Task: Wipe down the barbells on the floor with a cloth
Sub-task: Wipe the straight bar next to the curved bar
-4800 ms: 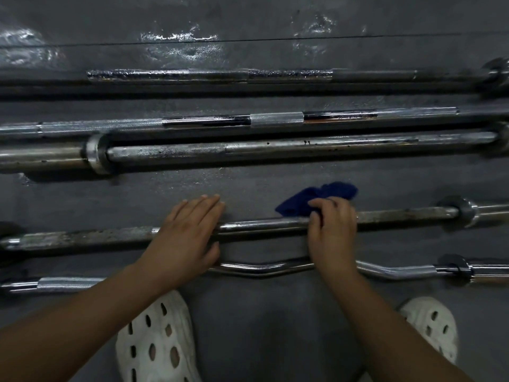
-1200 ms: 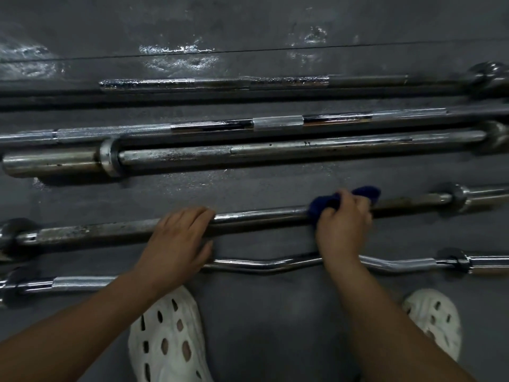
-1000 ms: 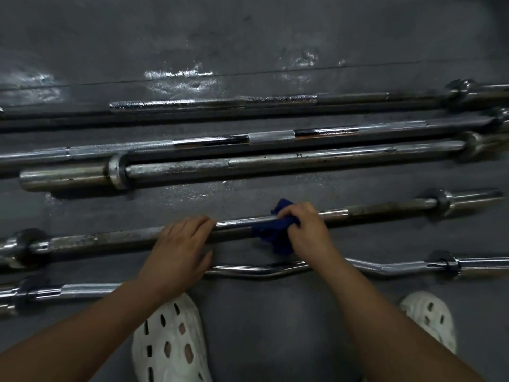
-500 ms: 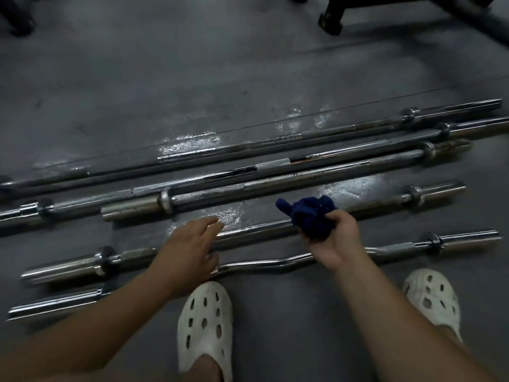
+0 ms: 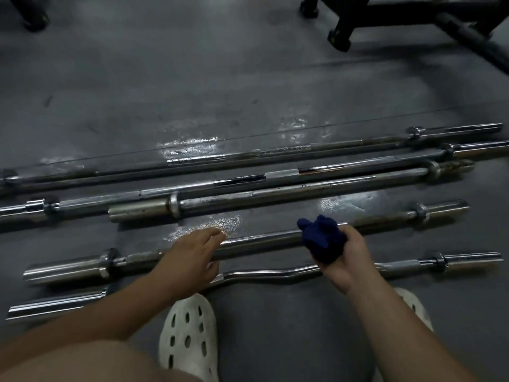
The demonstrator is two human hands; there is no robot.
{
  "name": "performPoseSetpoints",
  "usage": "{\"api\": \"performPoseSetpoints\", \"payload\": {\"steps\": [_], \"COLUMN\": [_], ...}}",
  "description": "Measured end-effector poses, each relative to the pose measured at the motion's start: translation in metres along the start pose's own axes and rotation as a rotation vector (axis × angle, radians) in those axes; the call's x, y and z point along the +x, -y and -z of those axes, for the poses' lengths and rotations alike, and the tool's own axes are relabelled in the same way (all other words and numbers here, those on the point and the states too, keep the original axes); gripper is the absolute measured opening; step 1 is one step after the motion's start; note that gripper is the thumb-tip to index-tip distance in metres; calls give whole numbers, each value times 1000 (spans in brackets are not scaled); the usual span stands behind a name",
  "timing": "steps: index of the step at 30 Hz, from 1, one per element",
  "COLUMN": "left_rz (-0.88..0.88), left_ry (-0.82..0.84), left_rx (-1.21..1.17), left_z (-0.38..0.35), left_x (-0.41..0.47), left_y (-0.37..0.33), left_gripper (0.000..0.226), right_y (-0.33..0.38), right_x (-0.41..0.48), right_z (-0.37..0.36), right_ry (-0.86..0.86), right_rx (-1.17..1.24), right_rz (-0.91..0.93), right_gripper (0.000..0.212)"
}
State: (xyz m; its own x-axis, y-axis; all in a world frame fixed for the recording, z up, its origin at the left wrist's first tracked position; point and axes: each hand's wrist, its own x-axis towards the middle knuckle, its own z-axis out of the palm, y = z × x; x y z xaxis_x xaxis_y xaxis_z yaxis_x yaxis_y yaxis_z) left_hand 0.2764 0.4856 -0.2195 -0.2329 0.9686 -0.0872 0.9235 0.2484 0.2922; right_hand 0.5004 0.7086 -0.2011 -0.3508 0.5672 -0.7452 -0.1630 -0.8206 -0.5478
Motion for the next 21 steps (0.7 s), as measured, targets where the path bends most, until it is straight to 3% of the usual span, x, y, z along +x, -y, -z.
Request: {"api": "performPoseSetpoints", "payload": {"steps": [6, 9, 12, 15, 16, 19, 20, 21], "left_rz": [25, 55, 90, 133, 141, 159, 164, 165], "left_ry": [83, 78, 73, 89, 99, 128, 124, 117], "left_rx": [-41, -71, -106, -134, -143, -153, -155, -155], "left_z": [-33, -45, -63, -77, -80, -84, -85, -86], "left_x": [22, 30, 36, 40, 40, 38, 35, 32], "left_y": [23, 28, 37, 36, 35, 35, 36, 36], "left_gripper": [55, 52, 55, 56, 56, 59, 59, 59], "right_y": [-9, -13, -31, -88, -110, -138, -128, -116], "right_x": [56, 78, 108, 113, 107, 97, 101, 107], "right_z": [-7, -17, -16, -27, -39, -45, -36, -23], "right_ry": [-86, -162, -260, -344, -270, 167, 239, 205], "right_rx": [-356, -777, -1251, -1572, -1644, -1836, -1869, -1887], "right_rz": [95, 323, 631, 794, 866, 992, 1001, 1013], "right_gripper": [34, 14, 16, 30, 34, 43, 47, 49]}}
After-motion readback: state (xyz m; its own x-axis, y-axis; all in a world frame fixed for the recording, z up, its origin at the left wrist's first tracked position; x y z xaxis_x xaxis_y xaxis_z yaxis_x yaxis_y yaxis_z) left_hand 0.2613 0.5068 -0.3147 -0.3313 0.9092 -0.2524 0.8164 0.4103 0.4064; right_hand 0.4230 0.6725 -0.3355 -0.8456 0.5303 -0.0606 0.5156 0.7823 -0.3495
